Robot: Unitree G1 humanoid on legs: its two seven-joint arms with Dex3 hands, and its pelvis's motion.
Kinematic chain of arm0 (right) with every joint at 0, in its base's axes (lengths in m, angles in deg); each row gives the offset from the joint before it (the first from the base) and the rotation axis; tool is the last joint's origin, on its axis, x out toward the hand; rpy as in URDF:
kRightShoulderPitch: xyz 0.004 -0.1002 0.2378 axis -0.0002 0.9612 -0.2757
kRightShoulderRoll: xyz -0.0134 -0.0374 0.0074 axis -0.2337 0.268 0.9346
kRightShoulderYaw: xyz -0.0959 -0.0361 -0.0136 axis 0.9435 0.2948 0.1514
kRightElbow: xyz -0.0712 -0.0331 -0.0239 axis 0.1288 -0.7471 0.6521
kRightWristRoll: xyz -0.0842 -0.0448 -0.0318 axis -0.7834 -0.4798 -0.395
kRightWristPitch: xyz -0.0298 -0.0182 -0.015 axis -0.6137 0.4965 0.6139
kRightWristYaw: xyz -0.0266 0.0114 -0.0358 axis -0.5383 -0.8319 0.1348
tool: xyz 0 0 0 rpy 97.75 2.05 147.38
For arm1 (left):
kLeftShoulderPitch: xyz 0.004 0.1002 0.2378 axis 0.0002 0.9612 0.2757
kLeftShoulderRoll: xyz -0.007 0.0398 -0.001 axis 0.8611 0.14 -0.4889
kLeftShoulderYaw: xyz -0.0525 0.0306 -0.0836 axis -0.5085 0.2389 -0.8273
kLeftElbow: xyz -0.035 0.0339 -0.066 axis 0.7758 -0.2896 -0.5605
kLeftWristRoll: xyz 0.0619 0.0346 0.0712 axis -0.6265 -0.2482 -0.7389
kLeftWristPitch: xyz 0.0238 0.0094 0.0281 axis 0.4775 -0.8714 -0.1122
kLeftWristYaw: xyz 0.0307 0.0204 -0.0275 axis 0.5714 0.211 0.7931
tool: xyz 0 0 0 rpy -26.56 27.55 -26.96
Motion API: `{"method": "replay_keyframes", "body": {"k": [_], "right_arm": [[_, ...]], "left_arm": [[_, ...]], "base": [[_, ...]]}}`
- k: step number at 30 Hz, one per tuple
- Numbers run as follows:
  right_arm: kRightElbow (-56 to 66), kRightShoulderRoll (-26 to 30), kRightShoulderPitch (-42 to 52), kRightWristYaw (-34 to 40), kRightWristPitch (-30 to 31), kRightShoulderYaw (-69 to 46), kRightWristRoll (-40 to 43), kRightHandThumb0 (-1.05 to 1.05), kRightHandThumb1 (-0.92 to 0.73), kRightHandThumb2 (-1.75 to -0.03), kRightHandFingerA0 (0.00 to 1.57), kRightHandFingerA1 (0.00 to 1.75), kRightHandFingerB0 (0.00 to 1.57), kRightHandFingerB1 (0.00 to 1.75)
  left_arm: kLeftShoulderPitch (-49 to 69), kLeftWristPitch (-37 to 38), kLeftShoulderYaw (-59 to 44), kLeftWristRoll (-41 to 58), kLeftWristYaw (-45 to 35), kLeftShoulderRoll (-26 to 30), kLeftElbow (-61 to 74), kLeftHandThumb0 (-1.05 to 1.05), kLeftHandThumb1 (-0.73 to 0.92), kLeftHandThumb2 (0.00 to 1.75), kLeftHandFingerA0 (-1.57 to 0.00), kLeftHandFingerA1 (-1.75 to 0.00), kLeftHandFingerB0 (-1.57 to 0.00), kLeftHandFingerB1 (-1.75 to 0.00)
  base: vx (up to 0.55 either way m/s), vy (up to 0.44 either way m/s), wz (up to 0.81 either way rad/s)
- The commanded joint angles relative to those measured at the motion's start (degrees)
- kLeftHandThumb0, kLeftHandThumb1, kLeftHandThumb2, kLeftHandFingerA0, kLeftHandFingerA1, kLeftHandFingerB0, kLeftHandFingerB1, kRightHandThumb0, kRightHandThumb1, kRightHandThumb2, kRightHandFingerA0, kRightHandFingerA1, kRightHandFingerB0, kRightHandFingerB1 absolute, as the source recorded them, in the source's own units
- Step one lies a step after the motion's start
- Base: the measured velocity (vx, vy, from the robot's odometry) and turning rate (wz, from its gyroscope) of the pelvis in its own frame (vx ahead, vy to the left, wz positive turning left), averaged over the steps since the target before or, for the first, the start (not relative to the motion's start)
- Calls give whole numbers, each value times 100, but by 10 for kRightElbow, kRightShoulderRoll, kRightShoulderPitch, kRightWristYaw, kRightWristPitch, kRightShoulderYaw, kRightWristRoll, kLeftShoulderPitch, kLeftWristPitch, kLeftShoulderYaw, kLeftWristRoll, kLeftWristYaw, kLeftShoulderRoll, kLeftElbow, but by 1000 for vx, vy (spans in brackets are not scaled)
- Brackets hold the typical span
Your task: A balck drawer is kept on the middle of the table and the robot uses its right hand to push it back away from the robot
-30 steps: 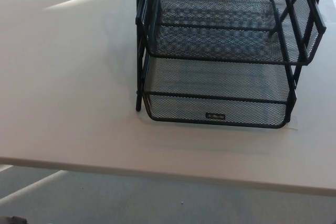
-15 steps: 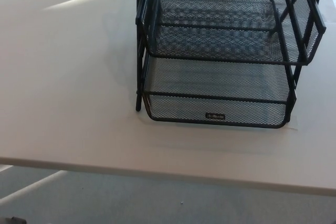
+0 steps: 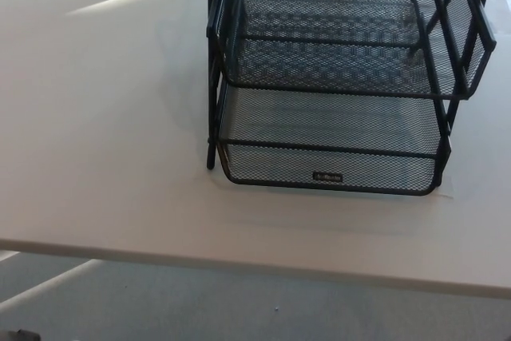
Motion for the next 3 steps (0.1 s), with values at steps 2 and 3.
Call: {"method": "replay_keyframes", "body": {"k": [2,3], "right_arm": [[4,-10,-3,25,-2,14,-37,-51,-78,-64,68,46,55,41],[4,-10,-3,25,-2,14,-37,-51,-78,-64,68,46,55,41]], "left_arm": [[9,8,-4,1,-3,13,-2,-58,73,63,-44,-37,-31,-32],[9,8,-4,1,-3,13,-2,-58,73,63,-44,-37,-31,-32]], "base": [[0,0,0],[0,0,0]]}}
